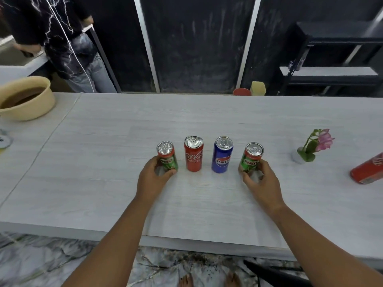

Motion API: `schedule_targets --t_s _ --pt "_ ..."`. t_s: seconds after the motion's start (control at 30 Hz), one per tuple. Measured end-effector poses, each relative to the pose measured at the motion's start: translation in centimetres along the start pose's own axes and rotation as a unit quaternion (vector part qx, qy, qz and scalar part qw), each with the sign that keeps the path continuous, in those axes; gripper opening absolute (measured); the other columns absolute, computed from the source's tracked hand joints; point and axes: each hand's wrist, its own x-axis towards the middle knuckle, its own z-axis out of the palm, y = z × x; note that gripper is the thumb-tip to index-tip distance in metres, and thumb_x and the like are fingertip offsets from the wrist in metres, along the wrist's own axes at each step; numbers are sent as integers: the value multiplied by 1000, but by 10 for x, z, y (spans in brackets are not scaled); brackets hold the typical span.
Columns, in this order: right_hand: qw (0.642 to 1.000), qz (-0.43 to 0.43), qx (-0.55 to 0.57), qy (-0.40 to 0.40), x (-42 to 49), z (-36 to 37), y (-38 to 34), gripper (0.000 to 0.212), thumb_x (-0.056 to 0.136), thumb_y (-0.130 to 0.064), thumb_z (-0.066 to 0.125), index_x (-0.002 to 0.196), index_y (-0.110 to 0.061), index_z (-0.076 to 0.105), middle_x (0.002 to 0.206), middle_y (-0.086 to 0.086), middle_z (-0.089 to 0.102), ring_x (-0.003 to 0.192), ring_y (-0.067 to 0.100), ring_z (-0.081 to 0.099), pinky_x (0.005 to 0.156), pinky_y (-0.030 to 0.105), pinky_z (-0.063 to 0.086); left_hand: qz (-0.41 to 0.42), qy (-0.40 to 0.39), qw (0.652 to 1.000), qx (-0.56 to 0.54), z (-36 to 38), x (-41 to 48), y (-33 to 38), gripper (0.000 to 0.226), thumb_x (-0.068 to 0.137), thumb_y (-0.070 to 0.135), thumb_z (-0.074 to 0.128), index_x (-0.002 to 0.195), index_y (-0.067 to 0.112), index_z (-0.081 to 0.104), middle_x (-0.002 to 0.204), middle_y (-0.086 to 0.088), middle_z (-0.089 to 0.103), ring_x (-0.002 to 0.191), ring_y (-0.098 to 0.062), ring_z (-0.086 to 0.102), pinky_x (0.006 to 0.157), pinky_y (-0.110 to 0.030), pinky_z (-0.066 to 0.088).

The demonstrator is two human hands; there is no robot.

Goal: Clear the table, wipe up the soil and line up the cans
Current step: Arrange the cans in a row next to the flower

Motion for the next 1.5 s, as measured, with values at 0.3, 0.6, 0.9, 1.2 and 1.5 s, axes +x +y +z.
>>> schedule_targets --t_s 0.3,0.6,0.9,1.2,1.5 --pt "999 -1 -12 39 4 6 9 65 75 -51 93 127 -41 54 121 -19 65 112 5 59 92 32 53 -12 -13 999 -30 1 18 -9 60 80 33 97 131 32 65 128 19 72 120 8 62 97 -22 48" --pt "998 -20 -51 41 6 8 14 57 81 -58 83 130 -42 57 114 -27 63 109 3 54 85 25 47 -11 -15 999 -47 1 16 -15 60 79 39 98 131 35 67 127 23 74 122 7 64 100 -22 48" --pt "997 -16 -67 41 5 8 14 62 82 -55 85 135 -38 58 116 -17 64 113 7 55 91 31 50 -4 -22 999 -33 -1 15 -19 61 81 44 95 135 38 67 129 24 73 122 15 61 97 -17 45" --pt "996 -12 -72 42 5 9 15 63 82 -54 85 136 -35 59 119 -14 65 114 5 54 94 34 53 -7 -29 999 -17 -3 15 -17 62 82 45 94 137 37 67 131 23 72 121 18 59 97 -18 45" --pt "992 -15 -117 45 -2 5 8 83 82 -54 85 153 -30 48 129 -6 64 124 16 52 105 39 48 -7 15 999 48 3 -10 -10 73 83 35 96 144 19 60 139 8 64 129 -10 57 111 -33 45"
